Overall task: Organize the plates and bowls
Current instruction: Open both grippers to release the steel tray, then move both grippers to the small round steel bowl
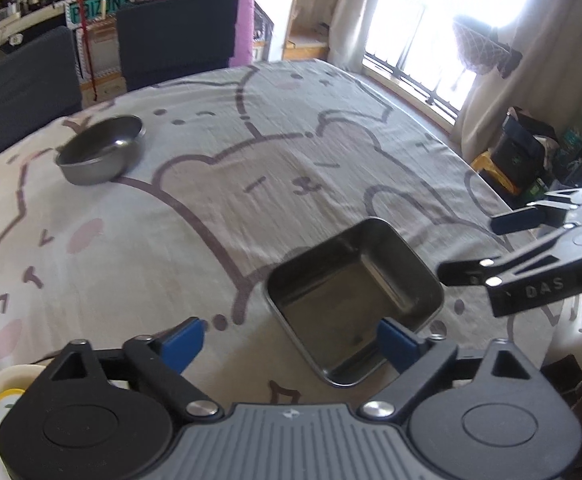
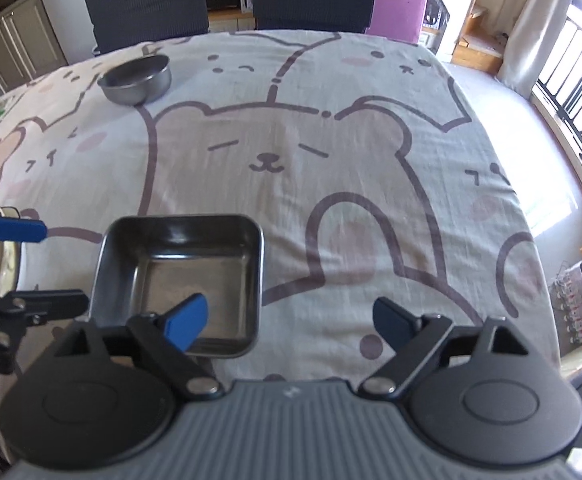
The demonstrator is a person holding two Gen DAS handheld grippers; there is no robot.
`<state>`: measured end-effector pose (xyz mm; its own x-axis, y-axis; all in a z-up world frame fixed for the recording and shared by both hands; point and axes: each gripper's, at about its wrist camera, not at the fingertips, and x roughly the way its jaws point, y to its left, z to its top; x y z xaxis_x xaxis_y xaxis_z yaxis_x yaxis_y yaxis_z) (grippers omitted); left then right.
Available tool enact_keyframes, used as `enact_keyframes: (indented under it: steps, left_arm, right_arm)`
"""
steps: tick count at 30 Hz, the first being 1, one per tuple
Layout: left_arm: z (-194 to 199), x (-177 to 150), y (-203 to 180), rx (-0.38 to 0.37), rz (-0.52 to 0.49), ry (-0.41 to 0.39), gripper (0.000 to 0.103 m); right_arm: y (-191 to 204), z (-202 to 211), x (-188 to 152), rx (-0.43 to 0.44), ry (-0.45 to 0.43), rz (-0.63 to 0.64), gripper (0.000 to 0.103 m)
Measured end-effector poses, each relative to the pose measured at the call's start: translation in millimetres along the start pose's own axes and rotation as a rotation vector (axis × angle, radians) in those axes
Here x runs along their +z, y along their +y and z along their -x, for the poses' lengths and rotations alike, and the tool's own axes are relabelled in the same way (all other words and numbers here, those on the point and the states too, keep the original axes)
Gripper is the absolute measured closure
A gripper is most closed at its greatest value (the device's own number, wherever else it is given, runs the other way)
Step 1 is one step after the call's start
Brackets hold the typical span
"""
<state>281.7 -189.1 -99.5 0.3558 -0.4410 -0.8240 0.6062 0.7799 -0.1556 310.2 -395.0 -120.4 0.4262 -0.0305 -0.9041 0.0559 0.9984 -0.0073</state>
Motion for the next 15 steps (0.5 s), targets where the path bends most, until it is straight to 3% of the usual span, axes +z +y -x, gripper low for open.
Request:
enact_keyframes:
  steps: [2, 6, 15]
  left_arm:
    - [5.6, -0.4, 4.4, 0.013, 0.005, -0.015, 0.003]
    - [17.9, -0.6, 19.4, 0.038, 0.035, -0.053, 0.000]
    - [45.5, 0.0, 74.5, 0.122, 0.166, -0.161, 0.000]
  right_arm:
    - [-0.3, 3.3, -1.4, -0.005, -0.012, -0.002, 0.000]
    - [-2.4, 12.4, 0.1, 0.001, -0.052, -0.035, 0.001]
    - [8.1, 27.6, 21.4, -0.019, -0.231, -0.132, 0.000]
